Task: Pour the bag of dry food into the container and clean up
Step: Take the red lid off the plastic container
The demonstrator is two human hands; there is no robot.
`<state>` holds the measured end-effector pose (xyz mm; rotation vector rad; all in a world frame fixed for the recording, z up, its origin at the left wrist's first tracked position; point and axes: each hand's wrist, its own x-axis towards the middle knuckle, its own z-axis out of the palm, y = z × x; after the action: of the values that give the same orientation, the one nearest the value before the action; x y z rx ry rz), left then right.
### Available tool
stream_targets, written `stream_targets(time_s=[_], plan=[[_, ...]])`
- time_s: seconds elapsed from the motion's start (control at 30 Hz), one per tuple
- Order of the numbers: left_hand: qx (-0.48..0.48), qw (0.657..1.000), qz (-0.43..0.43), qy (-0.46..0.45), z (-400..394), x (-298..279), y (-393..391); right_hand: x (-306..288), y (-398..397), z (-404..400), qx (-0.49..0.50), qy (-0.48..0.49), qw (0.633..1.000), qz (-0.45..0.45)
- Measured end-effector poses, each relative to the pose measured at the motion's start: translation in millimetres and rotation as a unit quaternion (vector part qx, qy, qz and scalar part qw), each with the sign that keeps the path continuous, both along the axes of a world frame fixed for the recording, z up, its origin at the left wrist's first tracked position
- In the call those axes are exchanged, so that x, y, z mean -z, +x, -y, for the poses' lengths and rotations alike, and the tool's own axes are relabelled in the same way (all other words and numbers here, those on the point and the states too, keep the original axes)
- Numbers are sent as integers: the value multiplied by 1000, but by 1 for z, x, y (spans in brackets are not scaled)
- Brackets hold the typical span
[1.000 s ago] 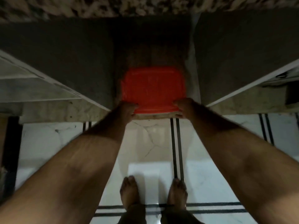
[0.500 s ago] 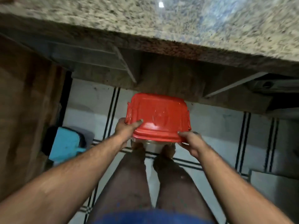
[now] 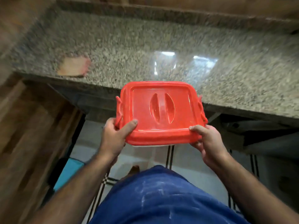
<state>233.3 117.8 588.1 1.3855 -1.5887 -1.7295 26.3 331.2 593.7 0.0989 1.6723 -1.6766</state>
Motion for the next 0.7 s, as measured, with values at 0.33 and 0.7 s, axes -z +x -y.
stream_targets(time_s=[0.33,0.7], plan=[[5,982,-68,-175,6,-128,-39,-112,-35,-5,35,-152,984,-89],[105,961,39,-254,87,-98,-159,-96,-136,53,65,-98,984,-137]])
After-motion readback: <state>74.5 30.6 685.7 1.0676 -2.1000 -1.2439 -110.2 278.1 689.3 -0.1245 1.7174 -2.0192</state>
